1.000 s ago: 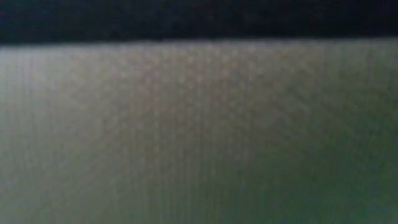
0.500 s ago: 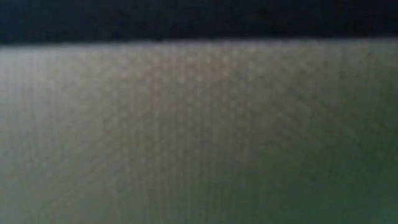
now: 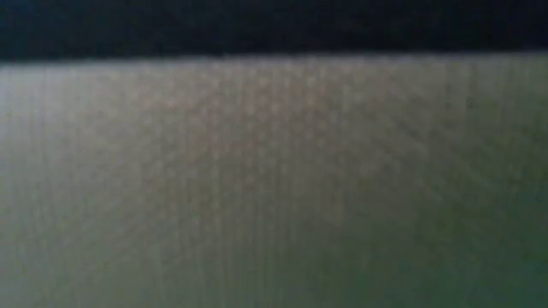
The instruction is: Sort clothes
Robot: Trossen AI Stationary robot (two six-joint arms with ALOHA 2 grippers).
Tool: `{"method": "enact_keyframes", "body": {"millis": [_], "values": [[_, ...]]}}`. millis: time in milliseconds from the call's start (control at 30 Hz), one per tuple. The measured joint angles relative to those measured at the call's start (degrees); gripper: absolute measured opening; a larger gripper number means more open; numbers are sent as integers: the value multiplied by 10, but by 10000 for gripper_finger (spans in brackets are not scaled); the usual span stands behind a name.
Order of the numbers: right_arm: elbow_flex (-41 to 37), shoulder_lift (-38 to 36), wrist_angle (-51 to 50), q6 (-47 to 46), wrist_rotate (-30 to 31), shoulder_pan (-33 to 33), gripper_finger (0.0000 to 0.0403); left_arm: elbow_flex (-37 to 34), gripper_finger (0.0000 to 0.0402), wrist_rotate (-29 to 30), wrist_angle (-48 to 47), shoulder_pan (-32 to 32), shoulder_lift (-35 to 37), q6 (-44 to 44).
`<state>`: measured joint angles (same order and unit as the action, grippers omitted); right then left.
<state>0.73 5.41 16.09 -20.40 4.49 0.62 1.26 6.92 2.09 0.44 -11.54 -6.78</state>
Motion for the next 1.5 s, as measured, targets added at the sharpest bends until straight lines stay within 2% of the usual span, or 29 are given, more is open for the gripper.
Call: {"method": "enact_keyframes", "body": {"millis": [233, 467, 733, 933, 1133, 1200, 1333, 1400, 1500], "values": [[0, 0, 2, 10, 0, 0, 34, 0, 0, 0, 0, 0, 0, 0], [0, 0, 54, 13, 0, 0, 34, 0, 0, 0, 0, 0, 0, 0], [2, 0, 198, 83, 1, 0, 34, 0, 0, 0, 0, 0, 0, 0], [56, 17, 168, 103, 1, 0, 34, 0, 0, 0, 0, 0, 0, 0], [146, 76, 92, 155, 5, 0, 34, 0, 0, 0, 0, 0, 0, 0], [181, 102, 60, 160, 31, 0, 34, 0, 0, 1, 0, 1, 0, -7], [254, 162, -21, 160, 135, -1, 34, 0, 0, -13, 24, 0, 0, 8], [288, 190, -57, 164, 178, -2, 34, 0, 0, -35, 81, 0, 0, 46], [336, 228, -93, 176, 207, -5, 34, 0, 0, -50, 220, 0, 0, 102]]}}
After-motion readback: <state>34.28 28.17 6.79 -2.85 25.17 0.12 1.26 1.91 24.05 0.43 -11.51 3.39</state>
